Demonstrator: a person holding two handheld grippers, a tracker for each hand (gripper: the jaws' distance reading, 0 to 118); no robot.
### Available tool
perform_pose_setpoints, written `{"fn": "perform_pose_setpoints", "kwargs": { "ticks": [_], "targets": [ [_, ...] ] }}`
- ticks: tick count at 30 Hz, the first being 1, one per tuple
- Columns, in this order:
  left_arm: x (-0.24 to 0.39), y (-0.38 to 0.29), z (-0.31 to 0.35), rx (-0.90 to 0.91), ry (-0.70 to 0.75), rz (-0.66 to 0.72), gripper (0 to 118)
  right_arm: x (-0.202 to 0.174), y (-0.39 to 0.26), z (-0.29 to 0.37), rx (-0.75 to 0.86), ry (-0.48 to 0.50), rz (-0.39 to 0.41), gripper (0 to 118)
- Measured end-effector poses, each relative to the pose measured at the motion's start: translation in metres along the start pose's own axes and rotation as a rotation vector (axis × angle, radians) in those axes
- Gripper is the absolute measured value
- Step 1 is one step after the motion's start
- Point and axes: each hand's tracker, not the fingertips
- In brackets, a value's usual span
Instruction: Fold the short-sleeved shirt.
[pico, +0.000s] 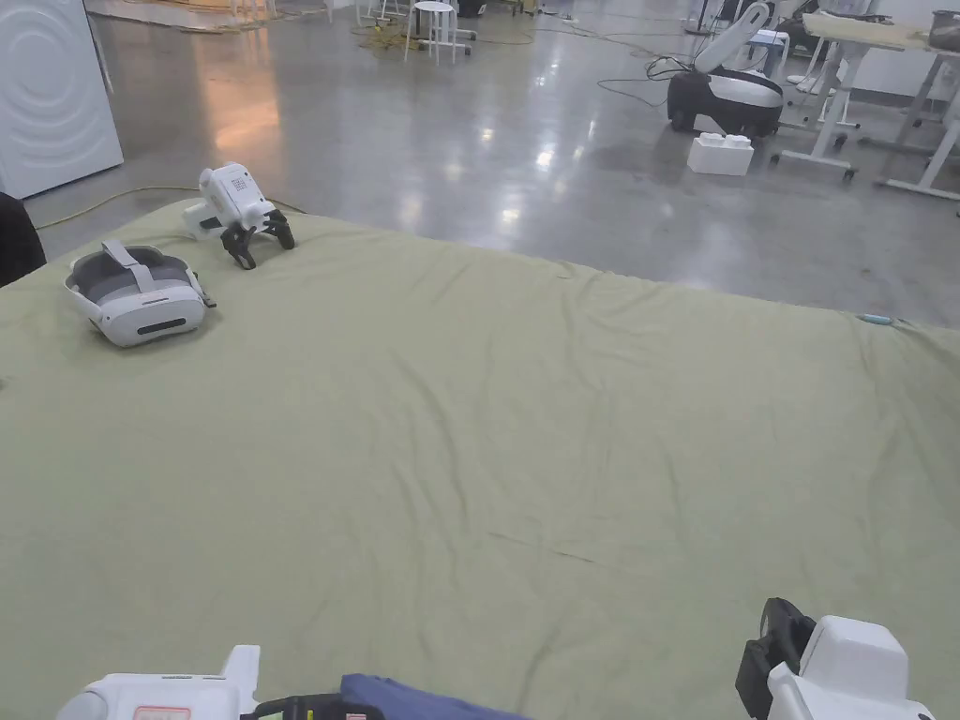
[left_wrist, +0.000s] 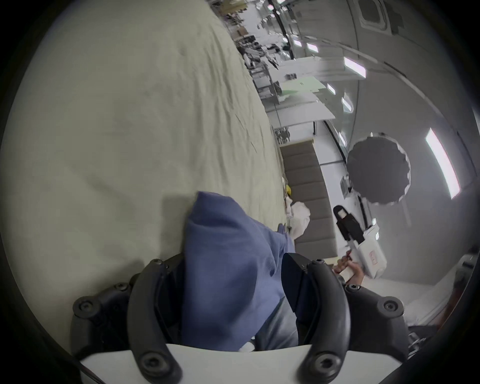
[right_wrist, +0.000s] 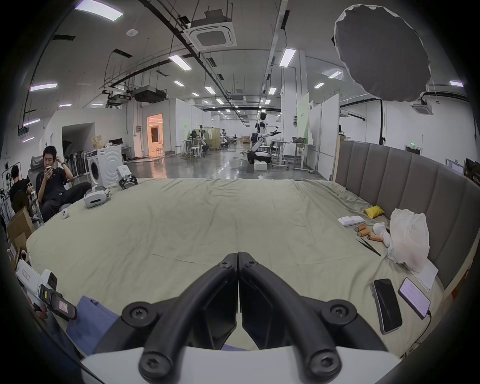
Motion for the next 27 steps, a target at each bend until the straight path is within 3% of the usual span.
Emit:
{"fn": "perform_pose_setpoints", "kwargs": {
  "ticks": [1, 4, 14, 18, 21, 24, 27],
  "targets": [
    [0.005, -0.001, -0.004, -0.010, 0.016, -0.048, 70, 0.001, 0.000, -0.001, -0.002, -0.002, 0.004, 0],
    [0.017, -0.005, -0.014, -0.019, 0.098, -0.104, 16, 0.000, 0.002, 0.001, -0.007, -0.013, -0.035, 0],
    [0.035, -0.002, 0.027, 0.073, 0.103, -0.114, 9, 0.001, 0.004, 0.002, -0.003, -0.007, -0.010, 0],
    [0.077, 0.010, 0.066, 0.107, 0.224, -0.201, 8, 0.001, 0.003, 0.001, -0.006, 0.000, -0.002, 0],
    [0.115, 0.019, 0.089, 0.111, 0.413, -0.283, 9, 0.001, 0.000, 0.000, -0.006, 0.002, -0.006, 0],
    [0.164, 0.017, 0.093, 0.109, 0.583, -0.345, 8, 0.001, -0.001, -0.002, -0.006, 0.007, -0.014, 0],
    [0.200, 0.014, 0.079, 0.109, 0.663, -0.360, 9, 0.001, -0.003, -0.004, -0.007, 0.015, -0.026, 0]
  ]
}}
